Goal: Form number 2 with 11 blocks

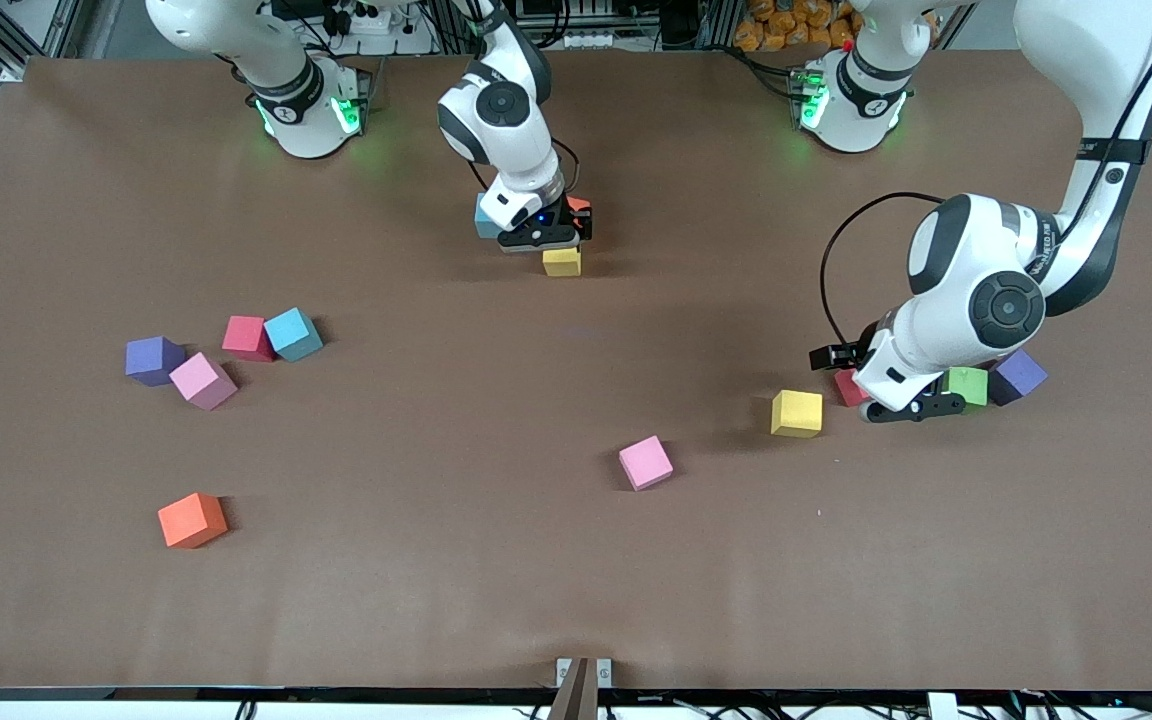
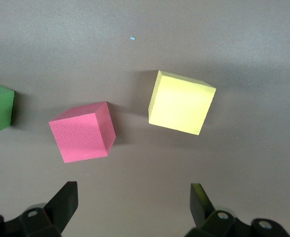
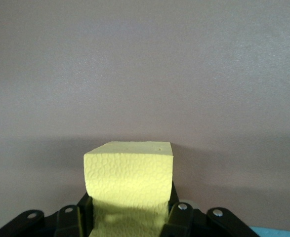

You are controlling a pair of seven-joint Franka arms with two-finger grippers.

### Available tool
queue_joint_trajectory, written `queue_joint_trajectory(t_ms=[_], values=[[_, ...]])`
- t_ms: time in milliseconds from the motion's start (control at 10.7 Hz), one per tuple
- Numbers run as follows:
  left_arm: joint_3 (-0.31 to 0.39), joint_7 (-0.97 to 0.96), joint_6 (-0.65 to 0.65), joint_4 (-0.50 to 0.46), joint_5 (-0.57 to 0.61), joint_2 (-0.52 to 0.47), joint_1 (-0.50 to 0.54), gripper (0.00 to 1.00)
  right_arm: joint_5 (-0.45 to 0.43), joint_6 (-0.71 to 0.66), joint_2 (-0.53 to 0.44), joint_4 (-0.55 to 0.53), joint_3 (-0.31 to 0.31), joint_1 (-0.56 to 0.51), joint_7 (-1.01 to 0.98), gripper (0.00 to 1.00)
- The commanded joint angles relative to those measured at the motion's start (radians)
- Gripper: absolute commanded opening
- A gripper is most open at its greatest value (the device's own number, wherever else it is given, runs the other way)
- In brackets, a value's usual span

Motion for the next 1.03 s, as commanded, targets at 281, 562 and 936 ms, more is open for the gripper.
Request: queue_joint_trajectory(t_ms=[281, 562, 936], values=[[-0.003, 0.015, -0.019, 0.024, 0.027, 0.014, -0.001, 1.0, -0.025, 0.007, -0.006, -0.041, -0.011, 0.035, 0.035, 0.44], [-0.003, 0.015, -0.019, 0.035, 0.027, 0.016, -0.001, 1.0, -0.025, 0.005, -0.008, -0.043, -0.009, 0.038, 0.034, 0.43], [-0.003, 0.02, -0.019, 0.036, 0.027, 0.016, -0.001, 1.0, -0.025, -0.001, -0.006, -0.043, -0.009, 0.044, 0.034, 0.41]])
